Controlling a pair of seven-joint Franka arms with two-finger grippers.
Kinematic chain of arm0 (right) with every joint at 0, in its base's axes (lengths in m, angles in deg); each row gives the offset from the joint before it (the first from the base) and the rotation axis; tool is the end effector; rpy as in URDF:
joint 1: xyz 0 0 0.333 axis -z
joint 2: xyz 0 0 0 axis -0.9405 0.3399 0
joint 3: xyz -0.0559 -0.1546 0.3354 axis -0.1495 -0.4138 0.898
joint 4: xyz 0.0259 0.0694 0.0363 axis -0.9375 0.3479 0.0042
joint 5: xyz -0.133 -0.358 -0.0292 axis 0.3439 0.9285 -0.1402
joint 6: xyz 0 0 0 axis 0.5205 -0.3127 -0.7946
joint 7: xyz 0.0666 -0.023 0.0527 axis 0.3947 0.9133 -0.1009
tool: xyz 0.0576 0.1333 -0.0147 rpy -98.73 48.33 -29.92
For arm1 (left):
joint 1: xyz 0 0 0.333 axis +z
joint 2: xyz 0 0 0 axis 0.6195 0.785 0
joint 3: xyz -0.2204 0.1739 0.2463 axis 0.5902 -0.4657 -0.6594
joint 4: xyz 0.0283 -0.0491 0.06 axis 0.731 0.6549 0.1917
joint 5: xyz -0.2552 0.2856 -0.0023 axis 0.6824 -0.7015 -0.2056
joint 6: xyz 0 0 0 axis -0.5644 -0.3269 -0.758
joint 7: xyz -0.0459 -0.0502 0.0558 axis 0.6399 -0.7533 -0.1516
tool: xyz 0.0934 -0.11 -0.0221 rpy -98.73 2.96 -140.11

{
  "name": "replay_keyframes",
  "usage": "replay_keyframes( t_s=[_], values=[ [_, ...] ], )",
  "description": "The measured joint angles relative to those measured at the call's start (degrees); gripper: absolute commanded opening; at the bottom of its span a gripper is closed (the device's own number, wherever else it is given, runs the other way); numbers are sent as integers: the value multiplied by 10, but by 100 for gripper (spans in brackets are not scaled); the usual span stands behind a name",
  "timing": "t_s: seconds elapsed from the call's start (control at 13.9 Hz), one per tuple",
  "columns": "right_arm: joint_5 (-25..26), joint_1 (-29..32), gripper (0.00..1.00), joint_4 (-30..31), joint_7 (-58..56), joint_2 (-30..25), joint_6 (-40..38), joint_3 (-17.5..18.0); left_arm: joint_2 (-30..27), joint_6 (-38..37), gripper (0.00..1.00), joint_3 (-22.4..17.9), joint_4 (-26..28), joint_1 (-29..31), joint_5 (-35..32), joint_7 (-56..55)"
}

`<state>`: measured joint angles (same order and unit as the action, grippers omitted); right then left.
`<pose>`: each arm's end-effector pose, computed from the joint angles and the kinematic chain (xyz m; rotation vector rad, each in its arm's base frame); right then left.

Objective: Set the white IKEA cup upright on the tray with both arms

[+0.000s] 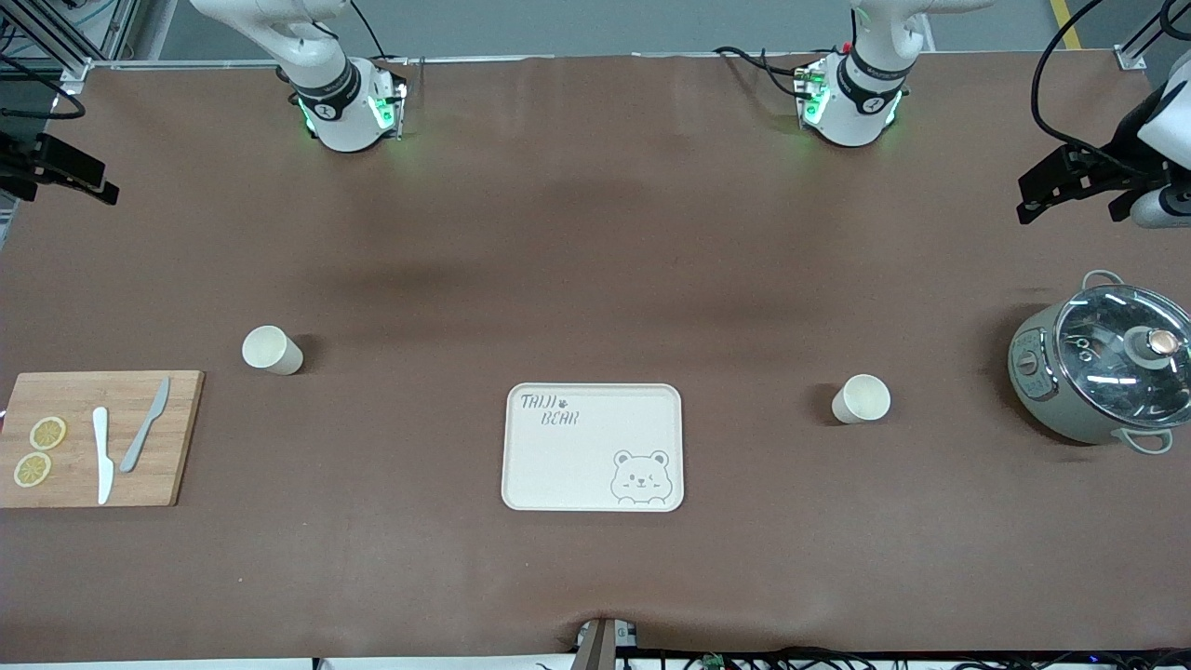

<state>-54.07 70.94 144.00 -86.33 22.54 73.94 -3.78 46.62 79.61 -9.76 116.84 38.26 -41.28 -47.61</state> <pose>0.4917 -0.0430 0.6728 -3.1068 0.1167 0.1851 0.5195 -0.0419 0.6806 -3.1069 0.0046 -0.0030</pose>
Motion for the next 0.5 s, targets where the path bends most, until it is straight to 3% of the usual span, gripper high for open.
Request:
replay_keyframes(
  t_s=[0.5],
  values=[
    [0, 0, 100, 0, 0, 0, -2, -1, 0, -1, 100, -1, -1, 1, 9, 0]
  ],
)
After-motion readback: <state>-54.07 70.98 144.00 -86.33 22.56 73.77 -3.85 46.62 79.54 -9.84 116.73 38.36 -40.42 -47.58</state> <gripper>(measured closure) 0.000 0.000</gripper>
